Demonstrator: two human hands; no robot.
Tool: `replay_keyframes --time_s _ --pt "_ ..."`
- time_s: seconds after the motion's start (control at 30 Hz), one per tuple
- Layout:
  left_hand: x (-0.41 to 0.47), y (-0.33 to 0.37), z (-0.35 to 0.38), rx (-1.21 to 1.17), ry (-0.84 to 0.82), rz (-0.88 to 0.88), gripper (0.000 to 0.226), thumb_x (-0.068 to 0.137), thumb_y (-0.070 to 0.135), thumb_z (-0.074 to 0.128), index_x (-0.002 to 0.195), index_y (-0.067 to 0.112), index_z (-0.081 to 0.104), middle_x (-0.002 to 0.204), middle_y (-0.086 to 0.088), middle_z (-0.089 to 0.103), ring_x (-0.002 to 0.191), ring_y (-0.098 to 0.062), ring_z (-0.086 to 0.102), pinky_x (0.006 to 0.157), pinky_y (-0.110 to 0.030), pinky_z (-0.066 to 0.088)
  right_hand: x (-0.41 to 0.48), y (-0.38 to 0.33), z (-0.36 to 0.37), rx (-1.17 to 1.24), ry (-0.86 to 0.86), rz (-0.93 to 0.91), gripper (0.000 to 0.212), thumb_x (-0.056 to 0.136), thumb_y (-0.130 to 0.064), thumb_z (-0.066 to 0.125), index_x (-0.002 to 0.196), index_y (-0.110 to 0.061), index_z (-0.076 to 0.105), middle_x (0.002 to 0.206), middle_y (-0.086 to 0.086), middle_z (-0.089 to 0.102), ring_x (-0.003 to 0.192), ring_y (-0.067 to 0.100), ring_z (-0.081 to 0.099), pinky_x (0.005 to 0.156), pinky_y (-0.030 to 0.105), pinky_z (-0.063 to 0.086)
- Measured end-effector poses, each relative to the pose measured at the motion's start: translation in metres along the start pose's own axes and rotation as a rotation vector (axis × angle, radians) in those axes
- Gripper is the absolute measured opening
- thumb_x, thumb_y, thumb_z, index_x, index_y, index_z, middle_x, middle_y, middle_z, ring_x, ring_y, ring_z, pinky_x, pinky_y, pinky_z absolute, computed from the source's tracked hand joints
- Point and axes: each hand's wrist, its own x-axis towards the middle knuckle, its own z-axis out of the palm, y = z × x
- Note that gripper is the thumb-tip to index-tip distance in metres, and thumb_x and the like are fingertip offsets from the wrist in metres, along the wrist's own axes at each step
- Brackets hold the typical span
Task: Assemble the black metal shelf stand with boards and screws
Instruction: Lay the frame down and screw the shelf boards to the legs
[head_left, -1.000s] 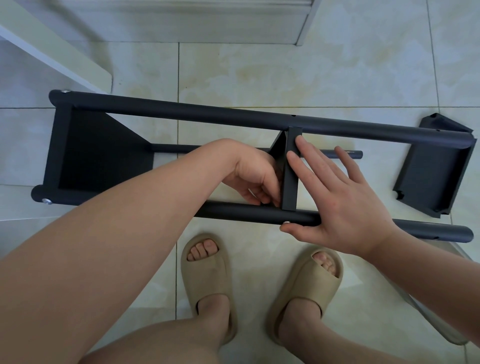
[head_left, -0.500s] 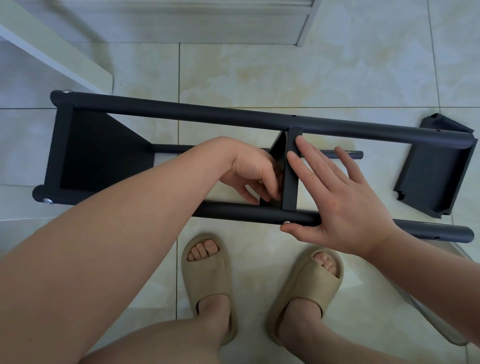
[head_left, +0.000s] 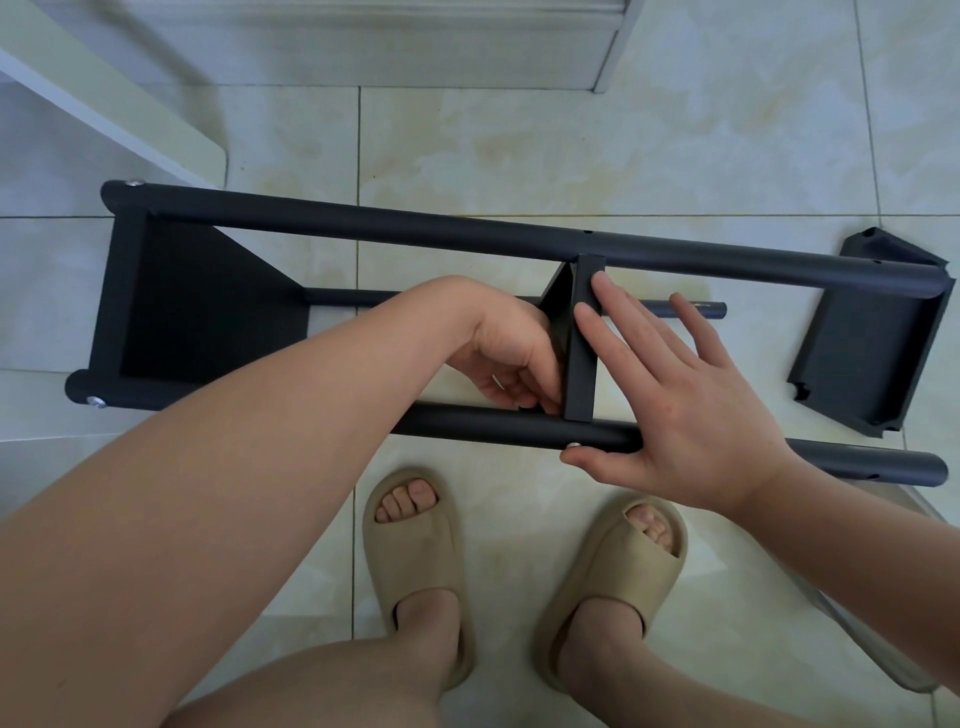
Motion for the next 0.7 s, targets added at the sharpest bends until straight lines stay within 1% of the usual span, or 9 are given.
replay_keyframes --time_s 0.13,0.27,0.43,0.5,0.6,0.63,0.7 --pt "-0.0005 0.0002 -0.0002 -0.006 0.002 0.006 0.009 0.089 0.006 0.067 0.092 0.013 0.072 0.078 0.003 0.069 0.065 -0.009 0.057 0.074 -0.024 0.050 -0.0002 0.0001 0.0008 0.000 0.001 -0.003 0.101 0.086 -0.078 0.048 0.156 -0.006 0.032 0.166 0.014 0.021 0.148 0.027 0.037 0.120 0.059 0.024" --pt "-0.0010 -0.0002 0.0003 -0.019 0.003 0.018 0.010 0.089 0.003 0.066 0.090 0.013 0.071 0.073 0.005 0.068 0.066 -0.009 0.056 0.075 -0.024 0.049 0.0000 -0.0001 0.0010 0.003 0.006 -0.003 0.101 0.087 -0.077 0.047 0.157 -0.007 0.032 0.166 0.014 0.021 0.147 0.027 0.037 0.119 0.059 0.024" --pt "-0.0033 -0.0011 -0.0007 -0.035 -0.002 0.026 0.014 0.088 0.002 0.066 0.091 0.014 0.072 0.077 0.004 0.068 0.072 -0.010 0.058 0.077 -0.025 0.050 -0.0001 0.0008 0.0009 0.000 0.008 -0.007 0.101 0.087 -0.077 0.048 0.156 -0.006 0.032 0.166 0.014 0.020 0.147 0.027 0.037 0.120 0.059 0.024" --pt "-0.0045 -0.0019 -0.0021 -0.034 -0.006 0.020 0.016 0.088 0.004 0.067 0.094 0.018 0.072 0.086 0.005 0.072 0.079 -0.010 0.063 0.081 -0.027 0.052 0.0001 0.0009 0.0011 -0.001 0.009 -0.007 0.101 0.087 -0.077 0.047 0.156 -0.006 0.032 0.166 0.014 0.021 0.147 0.027 0.037 0.120 0.058 0.024" --pt "-0.0050 -0.0021 -0.0017 -0.005 -0.018 -0.020 0.012 0.088 0.016 0.070 0.096 0.023 0.076 0.101 0.003 0.075 0.091 -0.013 0.070 0.088 -0.032 0.053 0.0003 0.0005 0.0012 0.001 0.012 -0.005 0.100 0.087 -0.077 0.047 0.156 -0.006 0.033 0.166 0.014 0.021 0.147 0.026 0.037 0.120 0.058 0.023" --pt "-0.0047 -0.0018 -0.0010 0.001 -0.024 -0.032 0.010 0.088 0.019 0.070 0.093 0.023 0.077 0.101 0.002 0.076 0.090 -0.014 0.070 0.088 -0.032 0.053 0.0003 0.0004 0.0010 0.001 0.013 -0.004 0.100 0.087 -0.077 0.048 0.156 -0.006 0.033 0.166 0.014 0.021 0.147 0.026 0.037 0.120 0.058 0.024" --pt "-0.0037 -0.0014 0.0002 0.006 -0.027 -0.038 0.010 0.088 0.020 0.070 0.084 0.024 0.079 0.094 0.001 0.076 0.083 -0.014 0.070 0.084 -0.031 0.053 0.0003 0.0005 0.0005 0.000 0.014 -0.004 0.101 0.087 -0.077 0.048 0.156 -0.006 0.033 0.166 0.014 0.021 0.147 0.026 0.038 0.120 0.058 0.024"
